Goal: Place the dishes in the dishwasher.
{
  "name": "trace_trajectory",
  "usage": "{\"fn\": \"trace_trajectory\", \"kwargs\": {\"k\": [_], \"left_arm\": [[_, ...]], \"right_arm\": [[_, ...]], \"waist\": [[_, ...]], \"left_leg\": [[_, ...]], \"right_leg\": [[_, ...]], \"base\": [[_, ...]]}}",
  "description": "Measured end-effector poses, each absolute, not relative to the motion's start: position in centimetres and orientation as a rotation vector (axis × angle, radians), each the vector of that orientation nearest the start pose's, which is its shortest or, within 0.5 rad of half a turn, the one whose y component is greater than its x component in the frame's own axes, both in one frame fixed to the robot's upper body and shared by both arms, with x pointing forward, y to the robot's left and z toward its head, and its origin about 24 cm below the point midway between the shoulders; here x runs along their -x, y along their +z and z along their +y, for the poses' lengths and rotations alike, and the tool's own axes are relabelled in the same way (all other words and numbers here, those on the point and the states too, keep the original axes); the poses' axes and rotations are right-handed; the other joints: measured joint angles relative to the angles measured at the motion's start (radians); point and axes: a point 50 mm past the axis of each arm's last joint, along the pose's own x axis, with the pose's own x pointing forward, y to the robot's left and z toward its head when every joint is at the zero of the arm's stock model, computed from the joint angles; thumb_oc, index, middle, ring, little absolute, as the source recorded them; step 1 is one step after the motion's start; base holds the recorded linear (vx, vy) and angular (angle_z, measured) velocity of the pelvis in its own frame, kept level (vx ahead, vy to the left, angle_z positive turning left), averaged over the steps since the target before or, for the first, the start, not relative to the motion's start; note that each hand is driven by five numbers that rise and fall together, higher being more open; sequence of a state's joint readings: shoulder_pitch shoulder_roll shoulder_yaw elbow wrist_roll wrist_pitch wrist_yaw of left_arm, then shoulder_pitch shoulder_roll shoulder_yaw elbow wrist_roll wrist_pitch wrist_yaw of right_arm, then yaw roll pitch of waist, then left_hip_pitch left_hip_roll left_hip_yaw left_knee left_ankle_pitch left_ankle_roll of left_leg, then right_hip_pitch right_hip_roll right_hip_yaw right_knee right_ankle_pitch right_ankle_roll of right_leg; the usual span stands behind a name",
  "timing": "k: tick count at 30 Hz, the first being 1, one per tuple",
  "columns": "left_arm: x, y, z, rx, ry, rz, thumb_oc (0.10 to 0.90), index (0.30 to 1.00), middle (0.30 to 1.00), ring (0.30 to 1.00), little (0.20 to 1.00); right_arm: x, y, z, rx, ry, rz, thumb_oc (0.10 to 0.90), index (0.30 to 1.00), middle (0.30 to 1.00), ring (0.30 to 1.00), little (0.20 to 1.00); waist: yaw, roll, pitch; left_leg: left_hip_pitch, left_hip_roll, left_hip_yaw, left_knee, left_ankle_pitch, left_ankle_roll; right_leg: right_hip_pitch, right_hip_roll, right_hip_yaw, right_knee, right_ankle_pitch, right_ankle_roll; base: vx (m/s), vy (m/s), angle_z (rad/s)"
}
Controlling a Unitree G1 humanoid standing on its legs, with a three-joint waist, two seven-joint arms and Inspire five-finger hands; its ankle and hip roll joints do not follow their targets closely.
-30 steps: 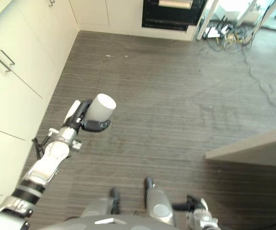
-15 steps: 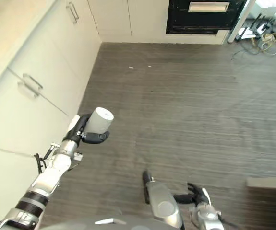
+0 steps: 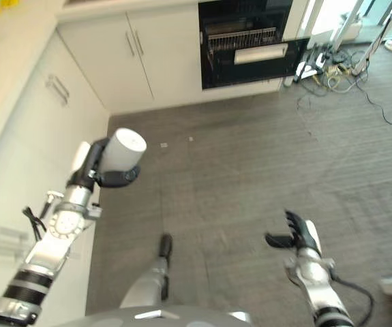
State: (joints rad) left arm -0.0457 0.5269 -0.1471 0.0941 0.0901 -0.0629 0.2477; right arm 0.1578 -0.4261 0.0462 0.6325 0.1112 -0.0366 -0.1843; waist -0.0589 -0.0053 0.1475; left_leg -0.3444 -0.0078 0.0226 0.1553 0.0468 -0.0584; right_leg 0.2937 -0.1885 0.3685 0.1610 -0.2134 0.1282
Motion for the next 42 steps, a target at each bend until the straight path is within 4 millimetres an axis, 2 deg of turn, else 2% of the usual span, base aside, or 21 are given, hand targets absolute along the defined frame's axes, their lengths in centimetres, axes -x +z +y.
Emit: {"fn": "trace_trajectory", "kwargs": {"k": [2, 4, 8, 11, 13, 17, 18, 21, 23, 24, 25, 27, 29, 30, 31, 32, 33, 34, 37, 39, 42], "left_arm": [[-24.0, 4.7, 22.6, -0.656, 0.028, -0.020, 0.400, 0.300, 0.300, 0.300, 0.300], [-24.3, 4.8, 22.9, -0.654, 0.049, -0.021, 0.400, 0.300, 0.300, 0.300, 0.300], [-26.7, 7.3, 21.3, -0.606, 0.075, -0.139, 0.400, 0.300, 0.300, 0.300, 0.300], [-27.8, 8.4, 20.5, -0.579, 0.091, -0.198, 0.400, 0.300, 0.300, 0.300, 0.300], [-28.8, 9.7, 20.3, -0.578, 0.105, -0.251, 0.400, 0.300, 0.300, 0.300, 0.300], [-28.3, 8.6, 19.5, -0.578, 0.066, -0.222, 0.400, 0.300, 0.300, 0.300, 0.300], [-27.6, 7.1, 19.5, -0.551, 0.076, -0.162, 0.400, 0.300, 0.300, 0.300, 0.300], [-26.8, 5.7, 19.6, -0.564, 0.065, -0.100, 0.400, 0.300, 0.300, 0.300, 0.300], [-26.7, 5.6, 19.6, -0.560, 0.065, -0.097, 0.400, 0.300, 0.300, 0.300, 0.300], [-26.6, 5.6, 19.2, -0.545, 0.057, -0.104, 0.400, 0.300, 0.300, 0.300, 0.300], [-26.3, 6.4, 18.8, -0.525, 0.058, -0.151, 0.400, 0.300, 0.300, 0.300, 0.300], [-25.1, 5.4, 19.1, -0.515, 0.068, -0.134, 0.400, 0.300, 0.300, 0.300, 0.300], [-24.8, 4.2, 20.1, -0.538, 0.090, -0.061, 0.400, 0.300, 0.300, 0.300, 0.300], [-24.7, 3.8, 20.3, -0.536, 0.100, -0.035, 0.400, 0.300, 0.300, 0.300, 0.300], [-24.6, 3.5, 20.0, -0.520, 0.102, -0.025, 0.400, 0.300, 0.300, 0.300, 0.300], [-24.7, 3.7, 20.2, -0.504, 0.127, -0.036, 0.400, 0.300, 0.300, 0.300, 0.300], [-24.6, 4.2, 21.6, -0.548, 0.159, -0.047, 0.400, 0.300, 0.300, 0.300, 0.300], [-24.7, 3.4, 21.6, -0.541, 0.161, -0.014, 0.400, 0.300, 0.300, 0.300, 0.300], [-24.8, 3.3, 20.7, -0.521, 0.143, -0.023, 0.400, 0.300, 0.300, 0.300, 0.300], [-24.0, 2.6, 17.8, -0.486, 0.010, -0.024, 0.400, 0.300, 0.300, 0.300, 0.300], [-22.2, 0.8, 13.9, -0.473, -0.195, 0.016, 0.400, 0.300, 0.300, 0.300, 0.300]], "right_arm": [[-11.8, -9.6, -28.0, 0.354, -0.291, 0.764, 0.800, 0.900, 0.900, 0.900, 0.900], [-11.4, -10.4, -26.6, 0.330, -0.270, 0.786, 0.800, 0.900, 0.900, 0.900, 0.900], [-14.5, -9.4, -25.9, 0.331, -0.236, 0.712, 0.800, 0.900, 0.900, 0.900, 0.900], [-15.8, -8.5, -25.0, 0.329, -0.187, 0.652, 0.800, 0.900, 0.900, 0.900, 0.900], [-16.9, -7.5, -24.1, 0.325, -0.153, 0.580, 0.800, 0.900, 0.900, 0.900, 0.900], [-17.5, -6.5, -25.8, 0.356, -0.208, 0.545, 0.800, 0.900, 0.900, 0.900, 0.900], [-18.1, -5.8, -26.8, 0.398, -0.214, 0.523, 0.800, 0.900, 0.900, 0.900, 0.900], [-19.3, -4.0, -26.1, 0.421, -0.174, 0.421, 0.800, 0.900, 0.900, 0.900, 0.900], [-20.3, -3.4, -25.7, 0.410, -0.171, 0.382, 0.800, 0.900, 0.900, 0.900, 0.900], [-21.0, -2.6, -26.0, 0.409, -0.184, 0.348, 0.800, 0.900, 0.900, 0.900, 0.900], [-21.1, -1.4, -27.0, 0.422, -0.206, 0.305, 0.800, 0.900, 0.900, 0.900, 0.900], [-21.9, 0.4, -28.1, 0.436, -0.271, 0.233, 0.800, 0.900, 0.900, 0.900, 0.900], [-22.3, 1.8, -27.6, 0.425, -0.266, 0.156, 0.800, 0.900, 0.900, 0.900, 0.900], [-22.4, 2.0, -27.3, 0.422, -0.260, 0.145, 0.800, 0.900, 0.900, 0.900, 0.900], [-22.1, 2.4, -27.6, 0.429, -0.269, 0.132, 0.800, 0.900, 0.900, 0.900, 0.900], [-22.4, 4.1, -27.6, 0.457, -0.260, 0.055, 0.800, 0.900, 0.900, 0.900, 0.900], [-22.4, 4.8, -26.8, 0.478, -0.228, 0.009, 0.800, 0.900, 0.900, 0.900, 0.900], [-22.5, 5.0, -27.1, 0.496, -0.238, 0.006, 0.800, 0.900, 0.900, 0.900, 0.900], [-21.9, 4.5, -27.6, 0.499, -0.276, 0.047, 0.800, 0.900, 0.900, 0.900, 0.900], [-20.2, 3.6, -28.2, 0.501, -0.297, 0.095, 0.800, 0.900, 0.900, 0.900, 0.900], [-21.0, 2.6, -25.7, 0.406, -0.240, 0.087, 0.800, 0.900, 0.900, 0.900, 0.900]], "waist": [[0.016, -0.009, -0.016], [-0.006, -0.027, -0.039], [-0.063, 0.050, 0.046], [-0.090, 0.113, 0.089], [-0.132, 0.069, 0.101], [-0.122, 0.016, 0.086], [-0.107, 0.065, 0.088], [-0.113, 0.047, 0.079], [-0.101, 0.047, 0.078], [-0.080, 0.057, 0.084], [-0.070, 0.041, 0.079], [-0.015, 0.026, 0.074], [-0.008, -0.026, 0.090], [-0.010, -0.021, 0.097], [-0.019, 0.052, 0.099], [-0.037, 0.136, 0.100], [-0.023, 0.071, 0.052], [-0.067, 0.091, 0.040], [-0.039, 0.061, 0.037], [-0.057, 0.080, 0.030], [-0.069, 0.062, 0.020]], "left_leg": [[0.060, -0.001, 0.092, 0.162, -0.087, 0.067], [0.162, -0.062, 0.130, 0.043, -0.099, 0.120], [0.284, -0.091, 0.150, -0.036, -0.142, 0.176], [0.496, -0.054, 0.157, -0.184, -0.170, 0.143], [0.568, -0.058, 0.111, -0.203, -0.200, 0.093], [0.738, -0.104, 0.107, -0.243, -0.244, 0.023], [0.794, -0.079, 0.121, -0.209, -0.259, -0.005], [0.776, -0.052, 0.084, -0.019, -0.270, -0.053], [0.652, -0.049, 0.078, 0.208, -0.260, -0.060], [0.521, -0.007, 0.089, 0.498, -0.112, -0.074], [0.350, 0.016, 0.107, 0.847, 0.144, -0.110], [0.141, 0.006, 0.117, 1.018, 0.038, -0.070], [0.008, -0.028, 0.162, 0.860, -0.038, -0.026], [-0.014, -0.020, 0.166, 0.735, -0.041, 0.024], [-0.021, 0.047, 0.153, 0.605, -0.071, 0.098], [-0.017, 0.142, 0.129, 0.342, -0.026, 0.176], [-0.011, 0.091, 0.136, 0.163, 0.111, 0.166], [0.001, 0.077, 0.027, 0.044, 0.083, 0.114], [0.046, 0.005, -0.024, -0.104, 0.083, 0.060], [0.114, -0.025, 0.029, -0.123, 0.214, 0.201], [0.235, -0.030, 0.035, -0.242, 0.179, 0.187]], "right_leg": [[-0.009, -0.030, 0.031, 0.185, 0.126, 0.058], [-0.230, -0.019, -0.005, 0.551, 0.248, 0.059], [-0.628, 0.066, -0.127, 0.914, 0.105, -0.109], [-0.772, 0.182, -0.364, 0.703, 0.015, -0.127], [-0.820, 0.287, -0.375, 0.360, 0.029, -0.086], [-0.766, 0.267, -0.554, -0.122, 0.046, -0.098], [-0.759, 0.286, -0.585, -0.041, 0.161, -0.124], [-0.698, 0.277, -0.535, 0.110, 0.319, -0.255], [-0.581, 0.307, -0.531, 0.090, 0.232, -0.247], [-0.575, 0.275, -0.599, 0.191, 0.092, -0.206], [-0.594, 0.242, -0.527, 0.336, 0.017, -0.283], [-0.503, 0.267, -0.432, 0.288, 0.006, -0.328], [-0.354, 0.237, -0.410, 0.171, 0.026, -0.240], [-0.345, 0.253, -0.416, 0.244, 0.034, -0.108], [-0.370, 0.301, -0.411, 0.334, 0.080, 0.082], [-0.490, 0.351, -0.417, 0.530, 0.056, -0.034], [-0.522, 0.188, -0.304, 0.385, -0.080, -0.112], [-0.474, 0.172, -0.357, 0.371, -0.109, -0.174], [-0.327, 0.147, -0.268, 0.208, -0.099, -0.139], [-0.238, 0.164, -0.290, 0.220, -0.098, -0.079], [-0.380, 0.080, -0.253, 0.290, -0.157, -0.042]], "base": [[0.49, 0.220, -0.93], [0.47, 0.231, -0.78], [0.52, 0.185, -0.34], [0.52, -0.004, -0.38], [0.53, -0.068, 0.54], [0.56, -0.105, 0.50], [0.65, -0.155, -0.04], [0.65, -0.202, 0.36], [0.59, -0.298, 0.24], [0.33, -0.209, 0.25], [0.36, -0.173, 0.16], [0.25, -0.064, -0.52], [0.45, 0.106, -0.55], [0.41, 0.207, -0.34], [0.25, 0.186, -0.54], [0.36, 0.244, -1.09], [0.40, 0.259, -1.04], [0.27, 0.166, -0.78], [0.19, 0.171, -0.76], [0.29, 0.302, -0.07], [0.18, 0.221, -0.28]]}}
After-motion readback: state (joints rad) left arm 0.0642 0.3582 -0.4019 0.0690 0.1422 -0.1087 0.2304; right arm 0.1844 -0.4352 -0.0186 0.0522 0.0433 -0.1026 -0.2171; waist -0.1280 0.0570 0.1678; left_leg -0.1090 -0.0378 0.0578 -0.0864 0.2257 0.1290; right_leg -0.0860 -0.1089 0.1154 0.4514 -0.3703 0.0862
